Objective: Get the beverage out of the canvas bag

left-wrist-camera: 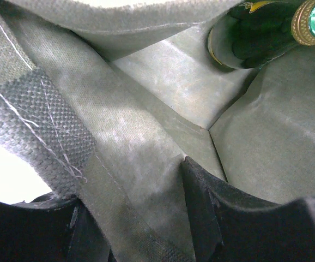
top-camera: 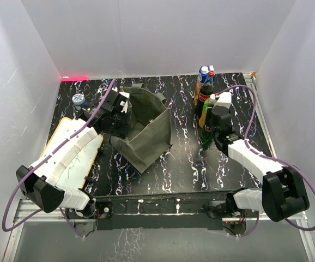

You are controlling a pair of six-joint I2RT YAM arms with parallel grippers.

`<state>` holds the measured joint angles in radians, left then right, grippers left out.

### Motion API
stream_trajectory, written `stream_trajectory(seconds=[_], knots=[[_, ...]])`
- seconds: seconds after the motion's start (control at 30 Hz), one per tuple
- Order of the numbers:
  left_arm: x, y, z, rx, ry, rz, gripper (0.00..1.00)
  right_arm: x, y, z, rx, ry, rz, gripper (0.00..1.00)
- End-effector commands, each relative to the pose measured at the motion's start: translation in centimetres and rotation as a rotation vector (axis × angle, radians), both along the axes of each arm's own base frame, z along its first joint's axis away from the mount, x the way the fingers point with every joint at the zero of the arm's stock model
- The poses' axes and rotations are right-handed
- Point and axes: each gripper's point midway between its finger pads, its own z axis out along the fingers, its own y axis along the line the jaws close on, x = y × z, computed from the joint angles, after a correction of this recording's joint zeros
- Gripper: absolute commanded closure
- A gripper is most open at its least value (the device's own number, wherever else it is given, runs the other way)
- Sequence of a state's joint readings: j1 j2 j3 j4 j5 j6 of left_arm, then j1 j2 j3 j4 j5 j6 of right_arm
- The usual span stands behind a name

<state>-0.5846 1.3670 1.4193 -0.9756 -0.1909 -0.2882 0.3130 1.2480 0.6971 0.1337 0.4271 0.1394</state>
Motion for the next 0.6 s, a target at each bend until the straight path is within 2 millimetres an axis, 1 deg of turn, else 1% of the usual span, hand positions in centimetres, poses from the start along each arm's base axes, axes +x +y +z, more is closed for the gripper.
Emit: stream_trajectory(seconds=[0.0, 0.17, 0.2, 0.37, 0.47, 0.57], knots=[[-0.2, 0.2, 0.5, 0.003, -0.017, -0.01, 0.53, 1.0, 0.0, 6.1, 0.049, -0.191, -0.01, 0.58], [-0.2, 0.0, 0.7, -0.008, -0.015, -0.006, 0.53, 0.4, 0.1, 6.9, 0.043, -0.184, 0.012, 0.43], [-0.1, -0.1, 0.7, -0.011, -0.015, -0.004, 0.53, 0.2, 0.2, 7.1, 0.043, -0.183, 0.019, 0.41], [-0.3, -0.5, 1.2, -0.039, -0.005, 0.013, 0.51, -1.1, 0.6, 8.1, 0.052, -0.167, 0.067, 0.35], [-0.7, -0.7, 1.9, -0.063, 0.01, 0.029, 0.48, -2.6, 0.8, 8.8, 0.073, -0.143, 0.094, 0.33], [-1.4, -1.2, 2.2, -0.105, 0.043, 0.045, 0.45, -4.4, 1.1, 9.0, 0.096, -0.115, 0.134, 0.32]])
